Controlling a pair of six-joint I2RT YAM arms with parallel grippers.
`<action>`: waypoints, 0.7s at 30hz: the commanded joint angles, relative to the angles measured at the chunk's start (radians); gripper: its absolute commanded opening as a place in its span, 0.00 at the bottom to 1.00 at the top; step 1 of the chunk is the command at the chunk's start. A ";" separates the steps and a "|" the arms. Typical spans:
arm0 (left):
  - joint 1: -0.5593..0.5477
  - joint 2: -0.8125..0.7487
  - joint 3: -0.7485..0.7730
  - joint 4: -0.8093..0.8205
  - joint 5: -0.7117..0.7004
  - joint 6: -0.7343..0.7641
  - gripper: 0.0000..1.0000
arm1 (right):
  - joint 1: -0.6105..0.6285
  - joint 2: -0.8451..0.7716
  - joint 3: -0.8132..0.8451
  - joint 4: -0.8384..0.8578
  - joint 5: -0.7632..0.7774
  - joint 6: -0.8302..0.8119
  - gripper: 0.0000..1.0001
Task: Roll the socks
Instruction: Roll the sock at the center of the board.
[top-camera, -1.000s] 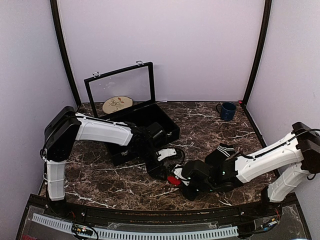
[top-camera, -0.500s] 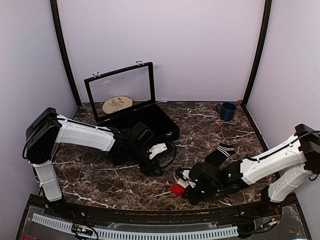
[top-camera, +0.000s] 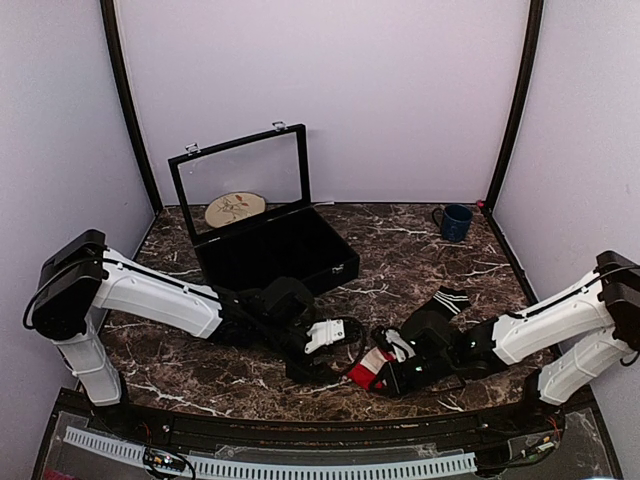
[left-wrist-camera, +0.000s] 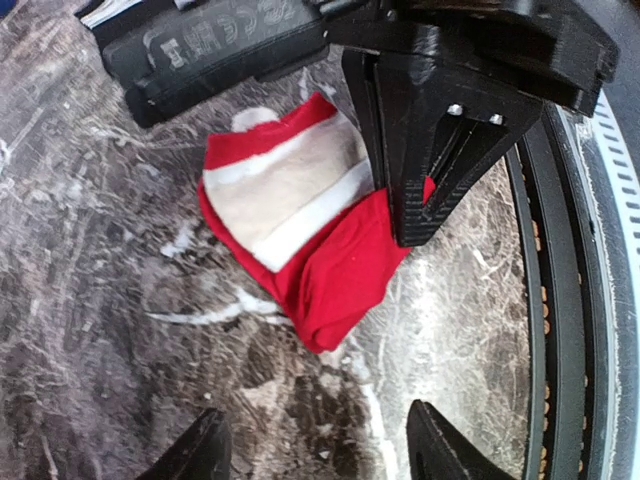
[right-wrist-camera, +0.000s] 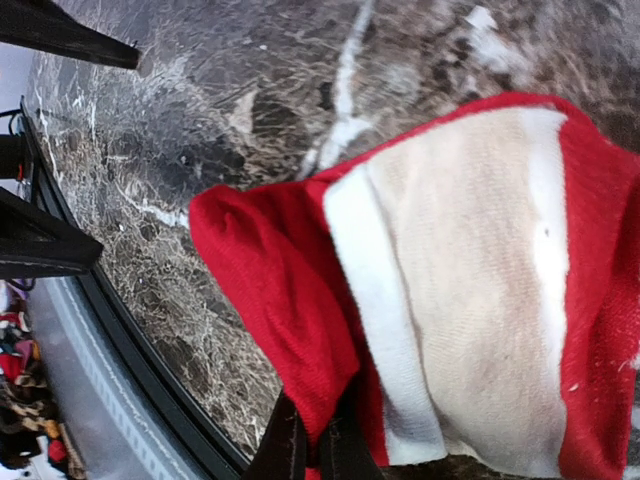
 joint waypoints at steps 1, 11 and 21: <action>-0.021 -0.065 -0.038 0.103 -0.055 0.082 0.64 | -0.064 -0.021 -0.040 0.082 -0.147 0.075 0.00; -0.122 -0.027 -0.023 0.125 -0.169 0.370 0.64 | -0.137 0.011 -0.043 0.085 -0.313 0.093 0.00; -0.175 0.049 -0.016 0.195 -0.259 0.518 0.61 | -0.159 0.015 -0.082 0.105 -0.383 0.121 0.00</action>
